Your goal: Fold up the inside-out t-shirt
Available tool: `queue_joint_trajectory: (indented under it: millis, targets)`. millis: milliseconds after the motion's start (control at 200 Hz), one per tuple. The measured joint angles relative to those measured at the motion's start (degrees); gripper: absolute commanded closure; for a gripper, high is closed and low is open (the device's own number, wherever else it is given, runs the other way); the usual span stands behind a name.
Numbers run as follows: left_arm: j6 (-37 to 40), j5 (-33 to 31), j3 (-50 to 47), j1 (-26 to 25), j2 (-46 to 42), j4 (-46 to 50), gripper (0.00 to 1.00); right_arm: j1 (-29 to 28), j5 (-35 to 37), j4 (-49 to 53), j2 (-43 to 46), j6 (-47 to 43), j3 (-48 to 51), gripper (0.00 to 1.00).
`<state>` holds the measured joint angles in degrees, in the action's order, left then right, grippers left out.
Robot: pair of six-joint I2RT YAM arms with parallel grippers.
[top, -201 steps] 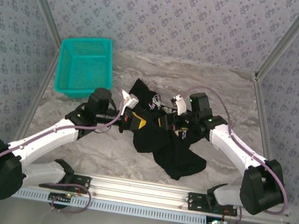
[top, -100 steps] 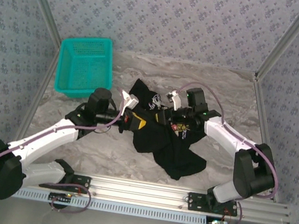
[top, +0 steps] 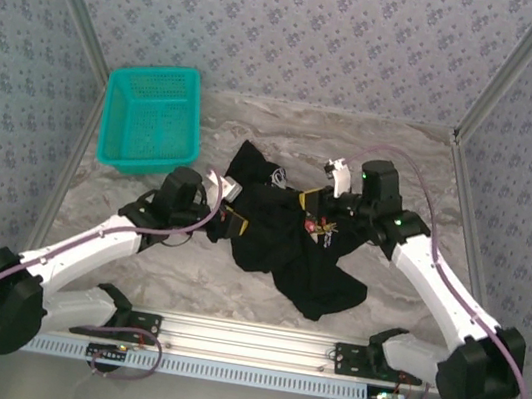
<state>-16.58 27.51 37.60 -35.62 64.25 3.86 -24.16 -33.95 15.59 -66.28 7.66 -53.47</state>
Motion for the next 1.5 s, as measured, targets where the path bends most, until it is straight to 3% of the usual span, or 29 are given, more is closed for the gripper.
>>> queue_joint_trajectory:
  millis: [155,330,545,894,1209,1499]
  targets:
    - [-0.9,-6.32,-1.2,0.0,1.46,3.32,0.59,-0.94,2.67,1.64,2.12,2.08,2.14,1.0]
    - [-4.07,-13.25,-1.22,-1.36,-0.5,7.72,0.48,-3.45,4.66,2.36,0.83,5.18,2.67,1.0]
    - [-12.57,-15.91,1.29,-7.34,-2.56,9.62,0.53,-5.27,5.81,1.95,-1.29,7.76,2.67,1.0]
    - [-21.07,-11.56,12.68,-8.44,16.39,4.24,0.54,-5.4,7.06,1.55,-1.55,8.24,2.67,1.0]
    - [-22.32,-10.75,14.8,-8.44,22.56,2.21,0.64,-5.4,7.23,1.6,-1.55,8.22,2.64,1.0]
    - [-22.05,-10.12,15.47,-8.44,24.37,1.18,0.97,-5.38,7.82,2.08,-1.31,8.2,2.64,1.0]
